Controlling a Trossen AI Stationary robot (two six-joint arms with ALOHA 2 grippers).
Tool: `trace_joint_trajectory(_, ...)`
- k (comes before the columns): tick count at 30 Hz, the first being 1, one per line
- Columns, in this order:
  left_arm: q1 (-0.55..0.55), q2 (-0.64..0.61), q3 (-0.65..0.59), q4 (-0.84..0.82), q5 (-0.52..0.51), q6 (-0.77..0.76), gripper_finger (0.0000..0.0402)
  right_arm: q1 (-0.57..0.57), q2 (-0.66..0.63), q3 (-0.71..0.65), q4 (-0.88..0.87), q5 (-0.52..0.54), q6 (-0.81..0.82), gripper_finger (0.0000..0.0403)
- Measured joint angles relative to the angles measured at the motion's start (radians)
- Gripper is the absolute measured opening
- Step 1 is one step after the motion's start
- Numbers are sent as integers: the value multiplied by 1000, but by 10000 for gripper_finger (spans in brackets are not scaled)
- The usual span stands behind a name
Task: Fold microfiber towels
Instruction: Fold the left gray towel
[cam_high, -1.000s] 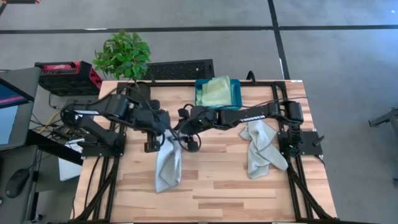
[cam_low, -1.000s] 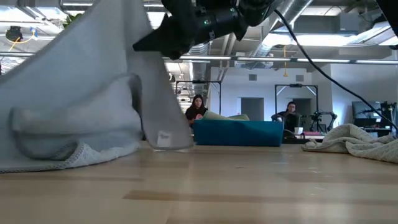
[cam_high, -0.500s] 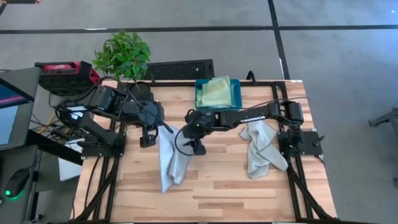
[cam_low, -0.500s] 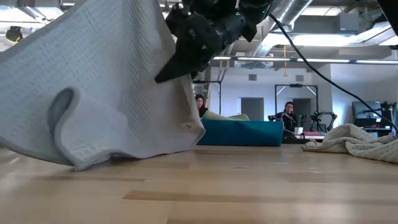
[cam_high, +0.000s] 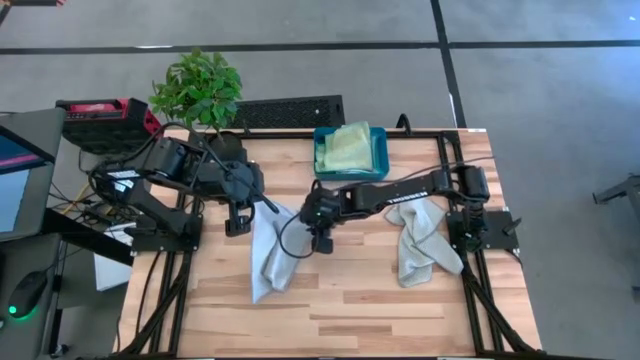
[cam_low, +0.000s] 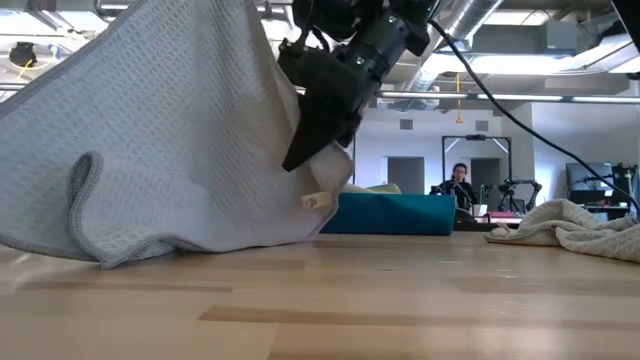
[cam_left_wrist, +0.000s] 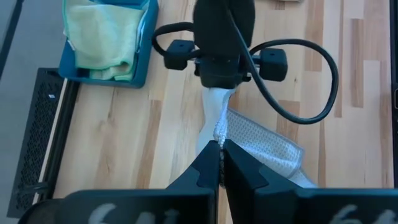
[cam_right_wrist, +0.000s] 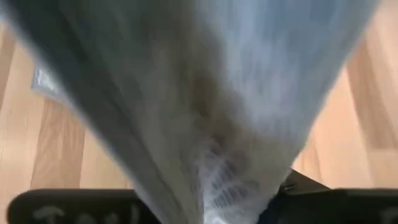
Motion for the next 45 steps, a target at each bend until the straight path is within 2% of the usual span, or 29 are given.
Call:
trace_joint_trajectory(8,0,0,0,0,0,0,0,43,-16,0,-130,10,63,98)
trace_joint_trajectory(25,0,1,-1,1,3,1,0,98,-99,-1,-347,23,168,92)
trace_joint_trajectory(28,0,4,-1,1,5,1,0,110,-118,-2,-373,22,203,75)
trace_joint_trajectory(33,0,4,-17,1,26,-10,0,124,-177,-1,-419,24,244,14)
trace_joint_trajectory(37,0,5,-27,2,27,-40,0,141,-242,0,-457,80,267,17)
trace_joint_trajectory(40,0,5,-27,1,-28,-58,0,144,-299,0,-521,147,272,10)
trace_joint_trajectory(45,11,5,-23,1,-219,-102,0,121,-419,-1,-629,300,283,11)
